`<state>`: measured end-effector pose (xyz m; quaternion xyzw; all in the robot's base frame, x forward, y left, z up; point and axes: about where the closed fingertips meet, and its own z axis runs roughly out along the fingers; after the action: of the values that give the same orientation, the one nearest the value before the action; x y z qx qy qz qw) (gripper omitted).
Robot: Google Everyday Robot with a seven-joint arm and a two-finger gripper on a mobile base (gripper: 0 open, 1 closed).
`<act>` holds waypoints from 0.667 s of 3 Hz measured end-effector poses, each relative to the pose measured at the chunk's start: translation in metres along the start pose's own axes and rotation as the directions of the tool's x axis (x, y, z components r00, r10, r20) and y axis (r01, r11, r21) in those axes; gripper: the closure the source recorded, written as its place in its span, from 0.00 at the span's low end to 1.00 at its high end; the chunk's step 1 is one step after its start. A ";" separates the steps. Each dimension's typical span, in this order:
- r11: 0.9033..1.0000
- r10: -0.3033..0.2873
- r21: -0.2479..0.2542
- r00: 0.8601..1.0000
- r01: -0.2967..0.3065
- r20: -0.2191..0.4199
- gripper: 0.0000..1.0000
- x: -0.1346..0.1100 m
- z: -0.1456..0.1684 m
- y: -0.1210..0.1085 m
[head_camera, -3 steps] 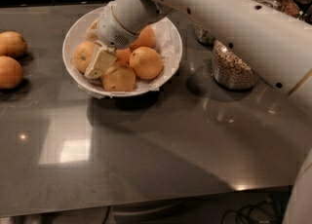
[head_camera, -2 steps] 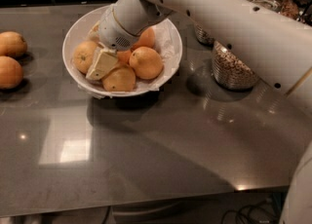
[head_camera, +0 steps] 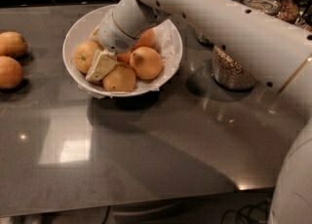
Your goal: Pick orange from white bowl
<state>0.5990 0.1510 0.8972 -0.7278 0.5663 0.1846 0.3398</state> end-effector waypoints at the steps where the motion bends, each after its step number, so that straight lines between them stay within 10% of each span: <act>1: 1.000 0.006 -0.001 1.000 -0.006 0.005 0.51 0.000 0.003 -0.002; 2: 1.000 0.006 -0.001 1.000 -0.006 0.005 0.75 0.000 0.003 -0.002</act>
Offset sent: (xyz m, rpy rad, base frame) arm 0.0023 0.0017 -0.0020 0.0048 0.0059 -0.0025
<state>0.6013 0.1528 0.8957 -0.7258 0.5677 0.1877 0.3401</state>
